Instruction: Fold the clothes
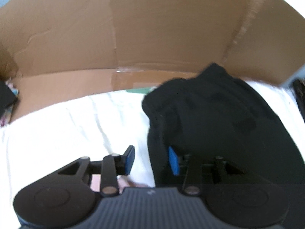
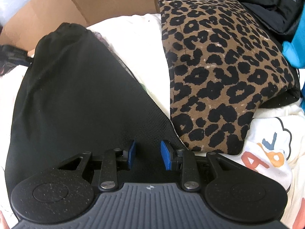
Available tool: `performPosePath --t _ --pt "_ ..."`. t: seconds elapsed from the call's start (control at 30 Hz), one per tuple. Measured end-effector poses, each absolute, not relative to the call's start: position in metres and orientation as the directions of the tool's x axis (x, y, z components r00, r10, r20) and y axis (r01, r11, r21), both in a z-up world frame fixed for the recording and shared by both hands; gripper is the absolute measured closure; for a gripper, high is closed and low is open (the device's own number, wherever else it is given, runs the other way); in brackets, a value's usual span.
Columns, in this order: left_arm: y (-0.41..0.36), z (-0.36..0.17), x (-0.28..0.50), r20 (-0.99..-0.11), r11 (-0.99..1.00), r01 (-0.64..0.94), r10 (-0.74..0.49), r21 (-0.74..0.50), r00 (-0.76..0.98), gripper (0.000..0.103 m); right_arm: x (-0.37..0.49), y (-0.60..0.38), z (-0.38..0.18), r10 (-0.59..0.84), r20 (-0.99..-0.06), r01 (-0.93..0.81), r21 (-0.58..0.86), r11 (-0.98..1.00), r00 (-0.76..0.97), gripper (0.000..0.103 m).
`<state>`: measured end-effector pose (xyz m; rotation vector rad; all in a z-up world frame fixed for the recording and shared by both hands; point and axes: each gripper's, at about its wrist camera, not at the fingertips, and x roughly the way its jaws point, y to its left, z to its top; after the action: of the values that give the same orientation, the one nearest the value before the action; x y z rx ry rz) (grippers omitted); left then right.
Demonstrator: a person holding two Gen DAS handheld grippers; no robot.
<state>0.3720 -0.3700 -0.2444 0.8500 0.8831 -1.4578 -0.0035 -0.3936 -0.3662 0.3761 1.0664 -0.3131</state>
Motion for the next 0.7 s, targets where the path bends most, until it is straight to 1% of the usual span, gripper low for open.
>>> performPosePath --t 0.13,0.2,0.37,0.47,0.7 --pt "-0.385 -0.250 0.382 -0.890 -0.003 0.998 -0.454 -0.057 -0.053 0.059 -0.002 -0.394 -0.368 -0.068 -0.896 0.407 0.131 0.904 0.439 0.068" --pt "-0.388 -0.253 0.383 -0.895 -0.010 0.999 -0.444 -0.047 -0.046 0.066 -0.001 -0.395 -0.369 -0.071 -0.899 0.403 0.122 0.907 0.432 0.069" --pt "-0.389 -0.250 0.382 -0.897 -0.046 0.999 -0.441 0.011 -0.010 0.069 0.004 -0.397 -0.371 -0.084 -0.910 0.399 0.094 0.912 0.405 0.071" --pt "-0.386 -0.243 0.381 -0.897 -0.063 0.997 -0.442 0.035 0.003 0.069 0.006 -0.399 -0.372 -0.092 -0.917 0.405 0.080 0.911 0.389 0.072" --pt "-0.366 -0.217 0.370 -0.879 -0.140 0.990 -0.474 0.029 -0.041 0.070 0.005 -0.399 -0.370 -0.131 -0.932 0.415 0.023 0.910 0.338 0.072"
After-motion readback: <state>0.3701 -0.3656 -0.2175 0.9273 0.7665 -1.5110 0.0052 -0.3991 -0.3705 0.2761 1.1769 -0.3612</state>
